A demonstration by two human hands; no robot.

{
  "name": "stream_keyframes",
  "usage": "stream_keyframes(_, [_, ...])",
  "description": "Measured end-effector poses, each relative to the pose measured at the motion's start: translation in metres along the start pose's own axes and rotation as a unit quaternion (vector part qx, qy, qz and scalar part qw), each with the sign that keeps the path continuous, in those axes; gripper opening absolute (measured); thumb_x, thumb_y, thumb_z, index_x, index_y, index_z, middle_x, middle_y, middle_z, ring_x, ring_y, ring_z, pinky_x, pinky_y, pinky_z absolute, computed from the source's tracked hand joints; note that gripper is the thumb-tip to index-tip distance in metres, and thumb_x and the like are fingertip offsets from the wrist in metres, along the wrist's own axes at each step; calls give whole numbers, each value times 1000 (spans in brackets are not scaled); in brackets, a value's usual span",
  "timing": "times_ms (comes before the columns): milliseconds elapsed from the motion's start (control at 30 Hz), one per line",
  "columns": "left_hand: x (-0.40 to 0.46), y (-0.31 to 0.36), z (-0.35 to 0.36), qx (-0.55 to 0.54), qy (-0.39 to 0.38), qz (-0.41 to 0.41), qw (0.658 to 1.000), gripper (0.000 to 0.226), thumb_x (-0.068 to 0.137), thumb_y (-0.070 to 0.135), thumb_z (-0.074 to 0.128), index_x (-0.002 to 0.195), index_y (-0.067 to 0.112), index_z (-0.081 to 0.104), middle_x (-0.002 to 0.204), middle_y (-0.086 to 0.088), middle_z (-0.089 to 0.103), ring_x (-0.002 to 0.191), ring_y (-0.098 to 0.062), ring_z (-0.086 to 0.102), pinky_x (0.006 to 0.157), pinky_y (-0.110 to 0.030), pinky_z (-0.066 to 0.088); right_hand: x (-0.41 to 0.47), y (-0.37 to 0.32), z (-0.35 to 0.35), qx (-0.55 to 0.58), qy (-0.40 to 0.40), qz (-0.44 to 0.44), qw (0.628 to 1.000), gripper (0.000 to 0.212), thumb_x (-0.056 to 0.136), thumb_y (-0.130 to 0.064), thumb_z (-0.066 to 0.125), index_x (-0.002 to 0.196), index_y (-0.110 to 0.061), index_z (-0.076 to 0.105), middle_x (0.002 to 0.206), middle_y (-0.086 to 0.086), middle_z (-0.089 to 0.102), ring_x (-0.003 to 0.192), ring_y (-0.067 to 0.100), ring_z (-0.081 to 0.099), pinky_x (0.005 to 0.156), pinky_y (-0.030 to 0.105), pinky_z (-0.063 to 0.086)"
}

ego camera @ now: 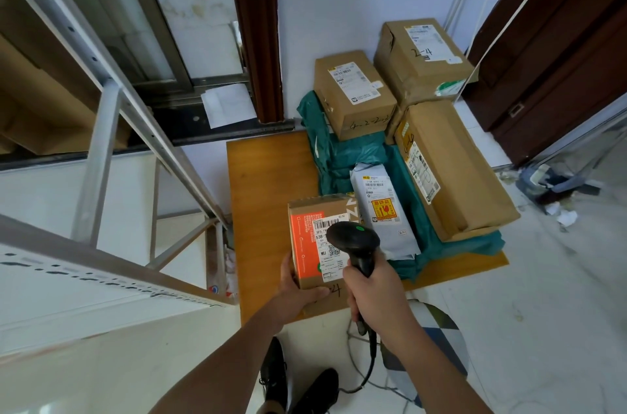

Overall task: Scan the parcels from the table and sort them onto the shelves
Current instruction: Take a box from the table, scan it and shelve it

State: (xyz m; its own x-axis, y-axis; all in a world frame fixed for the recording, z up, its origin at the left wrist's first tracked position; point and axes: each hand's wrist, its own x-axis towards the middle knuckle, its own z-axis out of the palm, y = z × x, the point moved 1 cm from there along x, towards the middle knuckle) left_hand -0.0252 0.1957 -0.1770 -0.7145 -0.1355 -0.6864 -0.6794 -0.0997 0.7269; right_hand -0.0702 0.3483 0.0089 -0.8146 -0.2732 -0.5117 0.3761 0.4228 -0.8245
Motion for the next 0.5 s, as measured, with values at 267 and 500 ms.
stream_keyframes(267, [-1, -2, -1, -16, 3, -5, 1000, 122, 75, 21, 93, 160, 35, 5, 134, 11, 52, 116, -9, 54, 72, -16, 51, -4, 0, 3, 2, 7, 11, 1000, 13, 96, -8, 57, 98, -20, 55, 58, 3, 52, 41, 10, 48, 43, 23, 47])
stream_keyframes(500, [2, 2, -9, -63, 2, -17, 998, 129, 62, 31, 99, 157, 40, 11, 136, 4, 57, 119, -16, 60, 89, -36, 60, -5, 12, -11, 14, 65, 46, 997, 2, 97, -12, 58, 95, -11, 57, 54, 5, 51, 44, 16, 51, 52, 33, 51])
